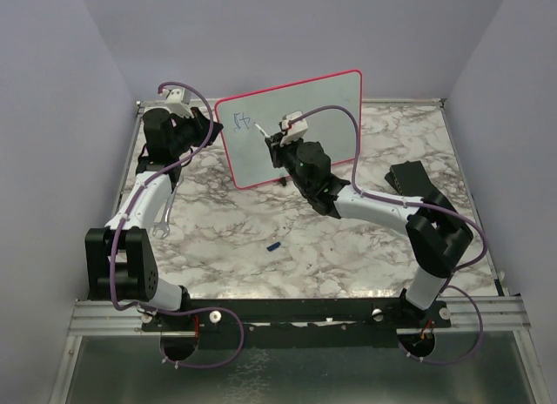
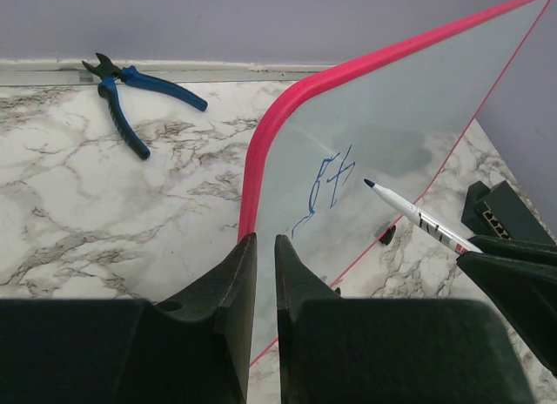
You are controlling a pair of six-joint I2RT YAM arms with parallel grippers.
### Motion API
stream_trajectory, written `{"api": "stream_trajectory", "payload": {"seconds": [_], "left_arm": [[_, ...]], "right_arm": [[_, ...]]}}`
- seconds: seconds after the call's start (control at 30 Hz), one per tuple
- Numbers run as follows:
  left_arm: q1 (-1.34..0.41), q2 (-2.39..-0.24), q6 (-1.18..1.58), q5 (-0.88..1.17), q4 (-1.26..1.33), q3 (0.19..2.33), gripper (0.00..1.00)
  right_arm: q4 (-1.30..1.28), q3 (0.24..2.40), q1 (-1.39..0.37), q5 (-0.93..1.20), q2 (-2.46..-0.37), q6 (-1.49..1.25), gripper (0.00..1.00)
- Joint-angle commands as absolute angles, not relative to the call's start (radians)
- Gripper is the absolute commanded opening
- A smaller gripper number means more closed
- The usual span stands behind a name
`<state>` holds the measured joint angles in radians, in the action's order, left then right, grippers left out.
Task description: Write a sentence on the whiteboard
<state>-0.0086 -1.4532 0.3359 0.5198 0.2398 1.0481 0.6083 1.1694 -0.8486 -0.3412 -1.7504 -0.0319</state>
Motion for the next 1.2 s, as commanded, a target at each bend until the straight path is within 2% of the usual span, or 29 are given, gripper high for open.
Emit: {"api": "stream_trajectory", "payload": {"seconds": [0.0, 1.17], "left_arm": [[-0.012, -1.457, 0.328, 0.537, 0.250, 1.038, 0.15], [-0.038, -1.491, 0.328, 0.541, 0.252, 1.046, 0.15]], "right_arm": [[0.637, 1.189, -0.845, -0.378, -1.731, -0.012, 0.01], [0.608, 1.265, -0.838, -0.388, -1.809, 0.014, 0.01]]}}
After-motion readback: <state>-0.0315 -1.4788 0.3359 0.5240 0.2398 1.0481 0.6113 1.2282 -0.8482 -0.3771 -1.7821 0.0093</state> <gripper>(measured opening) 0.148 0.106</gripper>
